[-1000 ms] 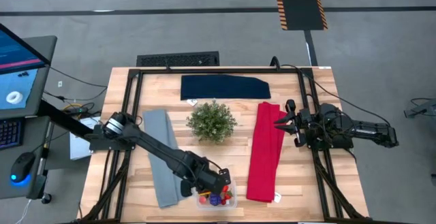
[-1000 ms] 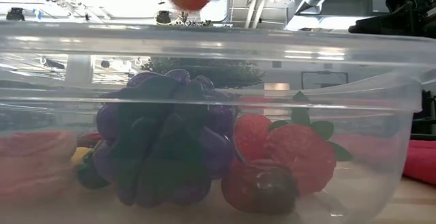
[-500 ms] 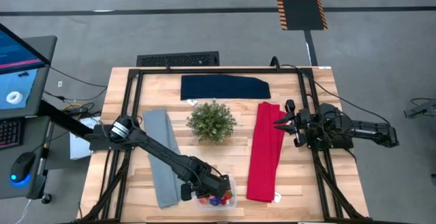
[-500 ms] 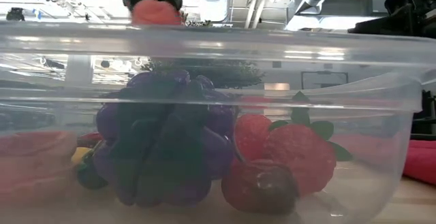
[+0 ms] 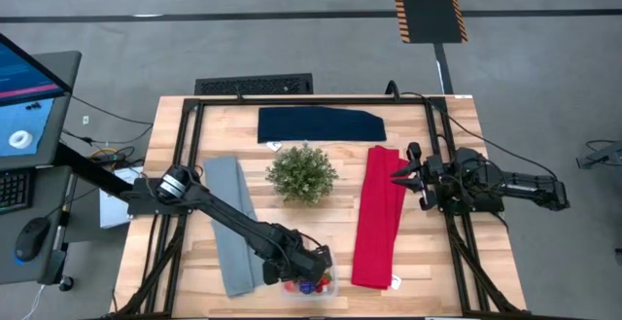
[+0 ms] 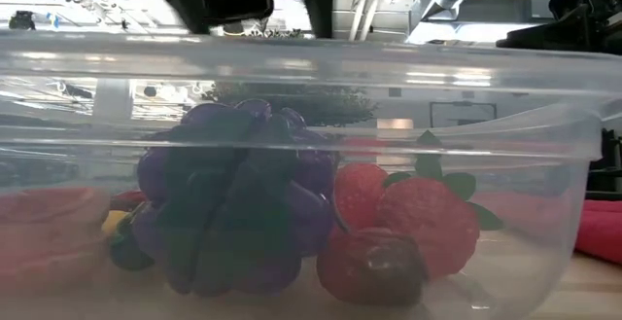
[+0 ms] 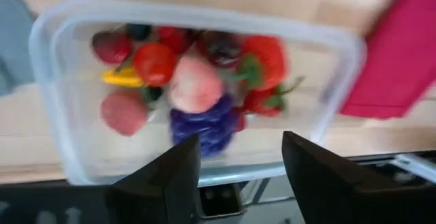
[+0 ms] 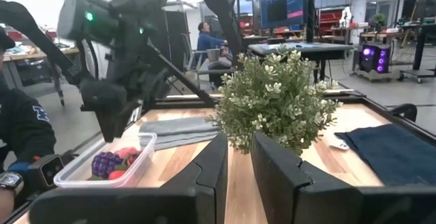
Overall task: Pick and placing Produce into tupperware
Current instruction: Return to Home Position
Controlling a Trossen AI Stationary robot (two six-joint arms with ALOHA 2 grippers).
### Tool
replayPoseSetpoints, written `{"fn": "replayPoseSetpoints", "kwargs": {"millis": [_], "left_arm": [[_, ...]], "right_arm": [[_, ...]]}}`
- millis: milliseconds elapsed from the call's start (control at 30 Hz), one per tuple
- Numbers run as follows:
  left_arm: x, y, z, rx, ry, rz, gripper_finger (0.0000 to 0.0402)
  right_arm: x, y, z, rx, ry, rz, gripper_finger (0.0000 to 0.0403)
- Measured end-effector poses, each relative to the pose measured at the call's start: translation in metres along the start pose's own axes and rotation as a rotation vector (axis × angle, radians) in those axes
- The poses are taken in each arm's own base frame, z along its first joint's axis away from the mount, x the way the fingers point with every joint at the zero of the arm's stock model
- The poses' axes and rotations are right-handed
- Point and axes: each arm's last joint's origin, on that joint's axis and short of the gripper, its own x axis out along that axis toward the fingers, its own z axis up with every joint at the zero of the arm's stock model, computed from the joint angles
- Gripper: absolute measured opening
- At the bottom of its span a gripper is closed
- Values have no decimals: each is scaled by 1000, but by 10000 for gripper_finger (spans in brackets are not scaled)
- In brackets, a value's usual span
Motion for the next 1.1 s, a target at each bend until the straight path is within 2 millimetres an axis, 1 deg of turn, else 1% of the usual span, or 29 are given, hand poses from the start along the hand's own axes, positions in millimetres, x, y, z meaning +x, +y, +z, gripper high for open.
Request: {"fn": "replayPoseSetpoints", "kwargs": {"millis": [67,233,333,400,433,500,567,667,733,800,833,900,967,1033,1100], "left_arm": [[-9,-7,-1,0,-26,-44,196],[-41,-31,-3,39,-130,-185,196],[-67,-50,0,79,-263,-333,196],[-86,-63,1,116,-318,-416,197],[-94,-68,1,160,-350,-448,197],[-110,-75,-1,286,-481,-517,197],[-124,-80,-4,416,-565,-549,197],[-139,-86,-8,537,-684,-602,197],[-142,-88,-7,675,-838,-568,197],[-141,-90,-1,827,-1010,-461,197],[-142,-90,3,859,-1106,-412,197],[-145,-92,9,894,-1300,-316,197],[-149,-92,13,941,-1470,-186,197],[-151,-90,19,955,-1593,-62,197],[-151,-84,30,949,-1659,26,197]], "right_arm": [[0,0,0,0,-1,0,92],[0,0,0,0,-1,0,92],[0,0,0,0,0,0,92],[0,0,0,0,0,0,92],[0,0,0,0,-1,0,92],[0,0,0,0,0,0,92],[0,0,0,0,-1,0,92],[0,0,0,0,0,0,92],[0,0,0,0,0,0,92],[0,0,0,0,0,0,92],[0,0,0,0,-1,0,92],[0,0,0,0,0,0,92],[0,0,0,0,0,0,92],[0,0,0,0,0,0,92],[0,0,0,0,0,0,92]]}}
